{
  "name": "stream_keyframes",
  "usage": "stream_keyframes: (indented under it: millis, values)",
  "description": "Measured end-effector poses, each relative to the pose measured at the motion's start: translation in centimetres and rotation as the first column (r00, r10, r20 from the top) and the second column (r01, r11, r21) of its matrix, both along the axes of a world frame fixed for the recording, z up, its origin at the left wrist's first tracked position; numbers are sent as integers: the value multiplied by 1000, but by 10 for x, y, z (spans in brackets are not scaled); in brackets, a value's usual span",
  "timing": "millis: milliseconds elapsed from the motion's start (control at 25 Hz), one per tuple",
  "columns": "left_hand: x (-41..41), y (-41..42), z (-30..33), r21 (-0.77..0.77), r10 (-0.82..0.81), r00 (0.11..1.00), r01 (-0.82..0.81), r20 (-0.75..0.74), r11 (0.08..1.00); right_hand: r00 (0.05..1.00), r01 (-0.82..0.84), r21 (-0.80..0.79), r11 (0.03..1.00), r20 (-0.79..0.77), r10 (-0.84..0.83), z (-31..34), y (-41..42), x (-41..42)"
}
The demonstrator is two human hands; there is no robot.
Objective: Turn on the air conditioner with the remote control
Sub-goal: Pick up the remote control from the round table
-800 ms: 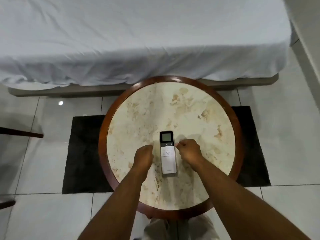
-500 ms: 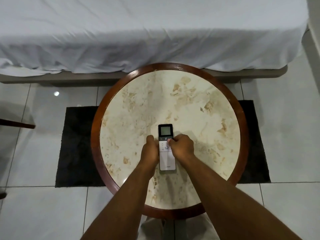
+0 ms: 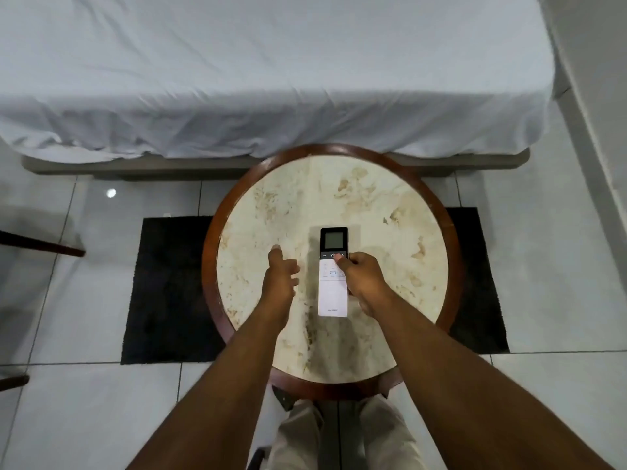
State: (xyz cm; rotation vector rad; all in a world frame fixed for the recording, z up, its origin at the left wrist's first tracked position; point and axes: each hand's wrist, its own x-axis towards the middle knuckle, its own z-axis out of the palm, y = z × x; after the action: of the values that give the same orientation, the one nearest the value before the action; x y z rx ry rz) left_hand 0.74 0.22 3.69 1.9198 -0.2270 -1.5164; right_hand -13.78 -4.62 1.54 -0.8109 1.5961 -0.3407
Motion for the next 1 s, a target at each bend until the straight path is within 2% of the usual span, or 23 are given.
stream_keyframes:
  millis: [160,280,400,480,560,680,760,840,1000]
  values:
    - [14,-12,73,-61,-100,991,105,84,993,992,86,9,996,93,-86,69,-12,-23]
    - [10,-32,139,-177,-150,974,180,168,968,978,177,-84,981,132,-165,133,-28,-43]
    - [-6,-57,199,-285,-257,917,345,304,894,954,268,-192,944,190,-232,202,-44,-62]
    - [-22,-75,241,-318,-349,791,544,503,776,907,404,-266,875,241,-346,250,-51,-80]
    - [-43,-95,285,-285,-350,586,728,731,623,857,510,-339,790,281,-433,300,-58,-102]
    - [-76,-124,353,-140,-204,237,906,950,400,806,592,-428,683,338,-487,375,-65,-142]
    - [-101,-144,400,-98,-64,123,949,990,300,777,630,-477,613,377,-504,423,-67,-170]
    - [-132,-159,450,-115,121,91,972,988,204,747,661,-523,538,392,-536,476,-65,-203]
    - [-195,-177,544,-182,386,147,982,911,54,715,666,-642,380,406,-569,578,-52,-266]
